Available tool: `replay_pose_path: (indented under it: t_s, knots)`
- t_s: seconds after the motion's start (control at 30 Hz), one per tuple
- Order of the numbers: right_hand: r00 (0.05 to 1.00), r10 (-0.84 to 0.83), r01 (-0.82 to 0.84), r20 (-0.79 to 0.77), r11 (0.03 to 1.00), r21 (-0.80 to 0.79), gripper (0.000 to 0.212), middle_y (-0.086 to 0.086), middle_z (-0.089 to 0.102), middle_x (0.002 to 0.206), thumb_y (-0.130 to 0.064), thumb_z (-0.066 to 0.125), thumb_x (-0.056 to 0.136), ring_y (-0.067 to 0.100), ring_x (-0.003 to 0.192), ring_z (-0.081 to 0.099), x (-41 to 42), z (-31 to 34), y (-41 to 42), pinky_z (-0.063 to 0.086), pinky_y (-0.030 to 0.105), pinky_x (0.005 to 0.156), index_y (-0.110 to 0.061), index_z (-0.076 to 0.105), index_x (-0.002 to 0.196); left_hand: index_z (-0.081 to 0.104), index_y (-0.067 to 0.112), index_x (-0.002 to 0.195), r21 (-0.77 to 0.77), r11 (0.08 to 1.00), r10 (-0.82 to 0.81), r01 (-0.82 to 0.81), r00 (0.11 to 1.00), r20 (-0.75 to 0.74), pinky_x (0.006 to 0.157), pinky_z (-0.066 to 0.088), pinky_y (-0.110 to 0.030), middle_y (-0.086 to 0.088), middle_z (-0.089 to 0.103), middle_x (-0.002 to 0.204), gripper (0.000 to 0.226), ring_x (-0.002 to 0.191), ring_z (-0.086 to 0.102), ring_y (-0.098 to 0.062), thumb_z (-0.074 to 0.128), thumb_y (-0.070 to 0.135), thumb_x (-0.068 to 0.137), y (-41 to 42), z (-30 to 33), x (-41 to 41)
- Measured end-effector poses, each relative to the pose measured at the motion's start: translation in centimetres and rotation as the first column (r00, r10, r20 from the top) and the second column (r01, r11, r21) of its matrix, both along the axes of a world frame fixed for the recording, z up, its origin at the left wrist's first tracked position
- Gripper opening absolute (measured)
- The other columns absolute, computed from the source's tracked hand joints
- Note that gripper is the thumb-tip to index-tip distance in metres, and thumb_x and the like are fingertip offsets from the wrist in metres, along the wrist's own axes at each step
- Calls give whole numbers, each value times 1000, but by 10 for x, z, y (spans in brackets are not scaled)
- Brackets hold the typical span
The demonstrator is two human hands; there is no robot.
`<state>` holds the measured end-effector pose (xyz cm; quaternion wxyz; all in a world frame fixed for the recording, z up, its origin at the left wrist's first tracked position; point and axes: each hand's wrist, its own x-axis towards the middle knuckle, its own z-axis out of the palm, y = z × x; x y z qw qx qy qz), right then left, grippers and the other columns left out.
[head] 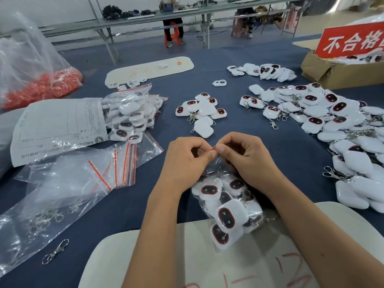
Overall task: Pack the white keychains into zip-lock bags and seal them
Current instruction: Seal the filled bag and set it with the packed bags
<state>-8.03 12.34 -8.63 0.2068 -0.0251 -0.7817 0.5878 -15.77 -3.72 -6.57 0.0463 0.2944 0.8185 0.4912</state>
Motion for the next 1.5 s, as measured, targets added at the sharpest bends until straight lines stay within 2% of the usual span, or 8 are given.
replay_pose_path:
  t_s: [0.3, 0.53, 0.67, 0.8, 1.0, 1.23, 1.4, 1.5]
  knots:
    - [998, -14, 15, 66, 1000, -19, 15, -5, 63, 60, -20, 74, 98, 4, 54, 49, 1, 0, 3, 42, 15, 53, -20, 79, 83, 70, 20, 71, 15, 999, 31, -31, 999, -39, 64, 51, -27, 2, 69, 69, 19, 68, 63, -18, 80, 14, 86, 3, -2, 2]
    - [990, -124, 118, 70, 990, 75, 16, 11, 73, 75, -16, 72, 99, 15, 66, 60, 2, 1, 2, 54, 36, 64, -14, 75, 84, 76, 24, 76, -49, 998, 29, -28, 999, 19, 64, 52, -25, 4, 73, 73, 14, 71, 66, -13, 81, 29, 87, -1, -4, -1]
    - [994, -87, 85, 72, 996, 30, 17, 5, 71, 69, -15, 70, 100, 6, 62, 57, 2, 3, 3, 51, 29, 59, -13, 74, 84, 75, 21, 72, -30, 999, 33, -33, 999, 8, 63, 51, -27, 2, 71, 69, 16, 69, 65, -19, 82, 20, 86, -3, -5, -3]
    - [997, -15, 13, 80, 1000, 22, 15, -16, 64, 60, -14, 72, 99, -3, 54, 51, 2, 3, 2, 40, 9, 55, -15, 77, 84, 76, 23, 72, 0, 1000, 28, -28, 1000, -9, 59, 50, -23, 6, 70, 66, 16, 60, 61, -8, 83, 18, 85, -3, -4, -3]
    - [993, -82, 83, 79, 997, 1, 16, -10, 61, 61, -12, 75, 96, 3, 57, 46, 2, 0, 4, 40, 17, 57, -15, 75, 80, 78, 22, 78, -13, 999, 39, -39, 997, 73, 69, 55, -32, 2, 73, 73, 11, 71, 68, -18, 82, 19, 87, -4, -6, -6]
    - [996, 20, -19, 86, 1000, -13, 16, 2, 77, 76, -17, 74, 98, 6, 69, 64, 3, 4, 2, 52, 18, 66, -25, 80, 85, 79, 22, 79, 13, 1000, 16, -17, 998, 65, 64, 53, -23, 4, 74, 72, 10, 66, 65, -8, 81, 16, 87, -7, -4, -8]
    - [996, -44, 44, 81, 999, -4, 17, 12, 74, 77, -18, 75, 97, 15, 68, 63, 4, 2, 3, 56, 30, 63, -26, 78, 82, 80, 21, 81, 31, 999, 32, -37, 989, 146, 77, 60, -47, -4, 76, 76, 7, 79, 72, -31, 82, 22, 87, -7, -7, -8]
    - [994, -66, 65, 84, 998, 19, 18, 8, 73, 75, -15, 74, 96, 11, 68, 62, 3, 2, 4, 53, 27, 66, -23, 77, 80, 79, 20, 77, 33, 999, 27, -32, 990, 142, 72, 58, -44, -2, 74, 70, 10, 66, 67, -21, 83, 19, 87, -7, -7, -8]
